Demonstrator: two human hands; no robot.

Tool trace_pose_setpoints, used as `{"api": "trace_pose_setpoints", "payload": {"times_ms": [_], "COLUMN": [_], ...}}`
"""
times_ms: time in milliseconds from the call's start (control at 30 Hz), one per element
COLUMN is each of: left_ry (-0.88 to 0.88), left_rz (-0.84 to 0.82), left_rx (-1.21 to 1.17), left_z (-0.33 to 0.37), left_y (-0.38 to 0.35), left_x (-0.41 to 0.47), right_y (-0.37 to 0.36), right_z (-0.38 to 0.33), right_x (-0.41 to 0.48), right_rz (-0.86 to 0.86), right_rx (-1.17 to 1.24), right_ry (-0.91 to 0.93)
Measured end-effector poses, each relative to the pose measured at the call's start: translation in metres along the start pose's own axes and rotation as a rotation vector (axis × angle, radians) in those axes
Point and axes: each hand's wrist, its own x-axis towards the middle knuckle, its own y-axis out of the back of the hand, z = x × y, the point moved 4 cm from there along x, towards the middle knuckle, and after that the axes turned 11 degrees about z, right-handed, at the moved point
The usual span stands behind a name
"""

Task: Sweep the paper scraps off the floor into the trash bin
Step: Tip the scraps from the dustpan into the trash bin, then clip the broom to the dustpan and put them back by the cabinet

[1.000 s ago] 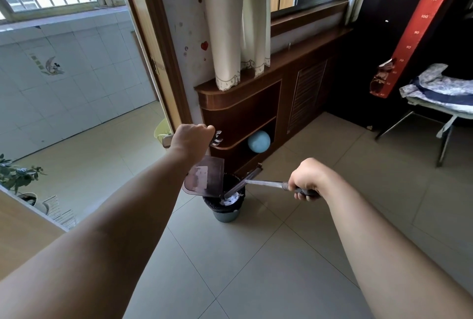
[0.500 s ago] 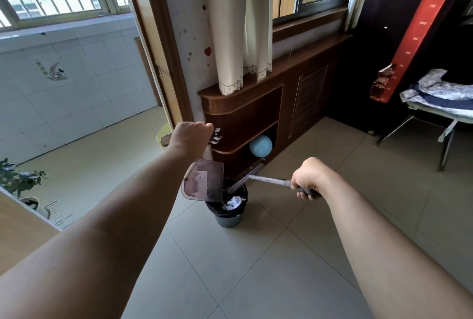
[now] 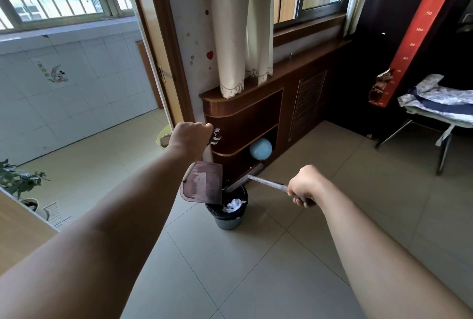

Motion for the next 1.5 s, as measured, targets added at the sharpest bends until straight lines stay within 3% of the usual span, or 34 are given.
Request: {"api": "trace_pose_setpoints", "payload": {"times_ms": [167, 500, 900, 1200, 1500], "left_ry": [0.023, 0.099, 0.138, 0.206, 0.197], "left_rz": [0.021, 0.065, 0.061, 0.073, 0.067], "left_rx": [-0.034, -0.075, -0.132, -0.256, -0.385], "left_z": [-0.007, -0.016, -0.010, -0.010, 0.018], "left_y": [0.007, 0.026, 0.032, 0.041, 0.045], "left_x": [0.000, 0.024, 0.038, 0.056, 0.088], "right_y": [0.004, 0.033, 0.032, 0.041, 0.036], "right_z": [-0.006, -0.008, -0.010, -0.019, -0.022], "right_x": [-0.002, -0.001, -0.004, 0.004, 0.044], "right_rz": [-0.034, -0.194, -0.208, -0.237, -0.169], "right_rx": [0.033, 0.368, 0.407, 0.682, 0.845], "right_ry": [-0.024, -0.227, -0.240, -0.369, -0.384]}}
